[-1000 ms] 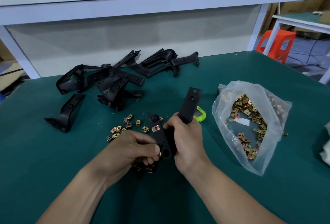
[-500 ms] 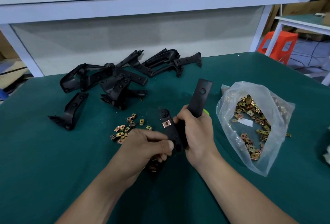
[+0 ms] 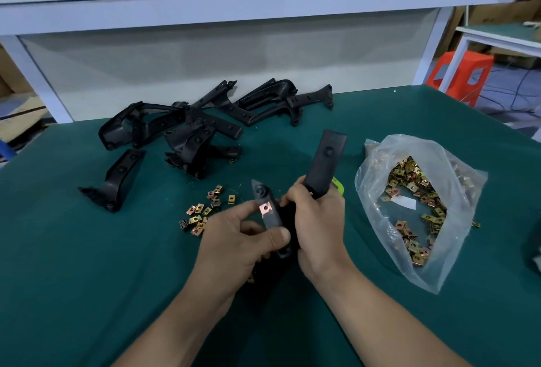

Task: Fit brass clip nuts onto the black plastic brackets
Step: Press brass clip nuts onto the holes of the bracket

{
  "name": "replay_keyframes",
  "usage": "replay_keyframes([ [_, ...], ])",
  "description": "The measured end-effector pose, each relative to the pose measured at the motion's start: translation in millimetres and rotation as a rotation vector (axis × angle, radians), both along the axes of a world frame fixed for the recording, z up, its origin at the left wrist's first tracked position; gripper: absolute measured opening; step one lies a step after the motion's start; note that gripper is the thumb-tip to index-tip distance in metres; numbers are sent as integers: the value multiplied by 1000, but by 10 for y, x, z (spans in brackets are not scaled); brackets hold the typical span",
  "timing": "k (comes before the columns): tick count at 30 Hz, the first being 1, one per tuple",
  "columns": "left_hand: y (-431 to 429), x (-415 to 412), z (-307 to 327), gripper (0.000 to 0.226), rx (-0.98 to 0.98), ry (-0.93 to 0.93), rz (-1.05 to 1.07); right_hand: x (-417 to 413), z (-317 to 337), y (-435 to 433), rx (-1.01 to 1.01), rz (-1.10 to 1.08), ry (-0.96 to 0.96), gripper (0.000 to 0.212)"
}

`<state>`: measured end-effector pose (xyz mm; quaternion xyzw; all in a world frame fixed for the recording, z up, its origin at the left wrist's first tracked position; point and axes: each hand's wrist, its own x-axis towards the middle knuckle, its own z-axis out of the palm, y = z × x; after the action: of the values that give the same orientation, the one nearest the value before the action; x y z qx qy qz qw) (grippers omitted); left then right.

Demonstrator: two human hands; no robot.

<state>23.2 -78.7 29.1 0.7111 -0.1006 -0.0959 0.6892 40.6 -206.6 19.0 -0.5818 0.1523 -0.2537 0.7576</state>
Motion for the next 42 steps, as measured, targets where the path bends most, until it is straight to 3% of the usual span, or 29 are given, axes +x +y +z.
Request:
replay_keyframes([
  [2,-76,-9,-5,29,-17,-15,148,15,16,12,305,26,81,19],
  [4,-105,-25,-8,9,62,-68,247,22,44,-22,406,12,85,16],
  [7,-94,-110,-2,18,323,-233,275,-4,74,-75,367,-8,29,15],
  [12,-106,-164,-7,26,432,-297,308,-48,74,-20,135,12,-40,16],
  [15,-76,-124,-27,33,507,-293,337,-53,52,38,98,25,-75,14],
  [22,-100,-130,-85,26,447,-344,244,-51,74,-23,215,22,12,20],
  [26,-32,-47,-26,23,162,-171,3,-51,115,-85,488,92,57,19],
  [30,38,-8,6,25,2,-82,-141,-90,141,-59,564,151,80,20],
  [34,29,-34,11,3,62,-172,-131,-90,156,-47,593,77,59,24],
  [42,-93,-227,-11,39,432,-495,48,-118,182,-81,469,-26,173,11],
])
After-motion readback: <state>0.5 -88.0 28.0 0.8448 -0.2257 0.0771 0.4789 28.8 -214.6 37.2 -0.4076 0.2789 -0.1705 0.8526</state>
